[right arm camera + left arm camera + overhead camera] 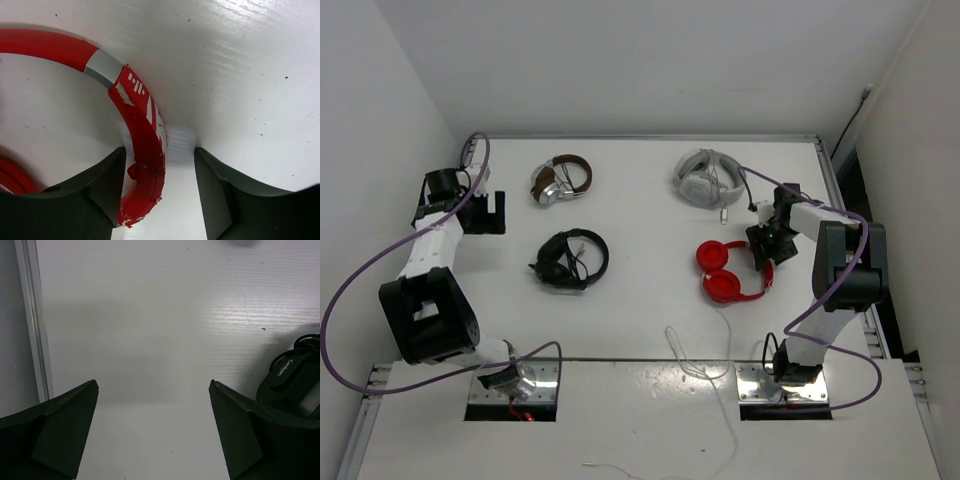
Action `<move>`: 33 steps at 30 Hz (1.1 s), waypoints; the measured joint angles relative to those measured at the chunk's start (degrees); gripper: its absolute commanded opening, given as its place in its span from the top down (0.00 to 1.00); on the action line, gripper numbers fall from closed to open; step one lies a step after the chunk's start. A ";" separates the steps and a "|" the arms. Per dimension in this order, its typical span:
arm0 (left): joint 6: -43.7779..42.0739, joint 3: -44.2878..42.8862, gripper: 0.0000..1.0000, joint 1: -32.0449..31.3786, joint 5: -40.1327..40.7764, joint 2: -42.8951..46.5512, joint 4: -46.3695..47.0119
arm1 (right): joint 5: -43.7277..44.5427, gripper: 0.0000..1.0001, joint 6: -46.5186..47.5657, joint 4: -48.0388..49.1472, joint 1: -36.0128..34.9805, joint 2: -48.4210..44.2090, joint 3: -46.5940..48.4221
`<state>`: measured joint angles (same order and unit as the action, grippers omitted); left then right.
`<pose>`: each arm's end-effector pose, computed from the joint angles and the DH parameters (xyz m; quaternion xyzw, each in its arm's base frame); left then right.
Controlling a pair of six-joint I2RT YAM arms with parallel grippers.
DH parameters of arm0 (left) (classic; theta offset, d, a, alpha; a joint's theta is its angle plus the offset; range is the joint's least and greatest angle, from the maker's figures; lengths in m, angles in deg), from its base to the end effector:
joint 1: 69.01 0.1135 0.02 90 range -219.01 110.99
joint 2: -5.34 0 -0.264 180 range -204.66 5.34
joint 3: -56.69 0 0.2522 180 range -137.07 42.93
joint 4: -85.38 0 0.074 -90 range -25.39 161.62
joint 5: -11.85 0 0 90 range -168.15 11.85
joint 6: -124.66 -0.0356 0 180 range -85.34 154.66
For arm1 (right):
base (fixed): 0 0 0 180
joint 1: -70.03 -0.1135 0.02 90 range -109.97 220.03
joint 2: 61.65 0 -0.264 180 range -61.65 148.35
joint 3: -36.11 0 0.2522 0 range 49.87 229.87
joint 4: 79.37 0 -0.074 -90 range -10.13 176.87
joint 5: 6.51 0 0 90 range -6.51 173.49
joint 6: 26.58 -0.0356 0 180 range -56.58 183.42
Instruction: Wrap the headphones
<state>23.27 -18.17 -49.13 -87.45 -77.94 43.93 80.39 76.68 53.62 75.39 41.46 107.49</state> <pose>0.2925 0.0996 0.2553 -0.0416 0.9357 0.0188 0.3498 0.3146 -0.0276 0.1305 -0.0712 0.9923 0.0107 0.1011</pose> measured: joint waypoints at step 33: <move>-2.95 0.33 0.07 -1.55 -18.64 13.94 1.97 | -8.07 1.00 -14.14 -11.37 -7.67 -4.57 32.09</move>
<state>20.32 -17.85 -50.68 -106.09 -64.00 45.90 72.33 62.54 42.25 67.72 36.89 139.58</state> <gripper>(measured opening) 0.930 0.025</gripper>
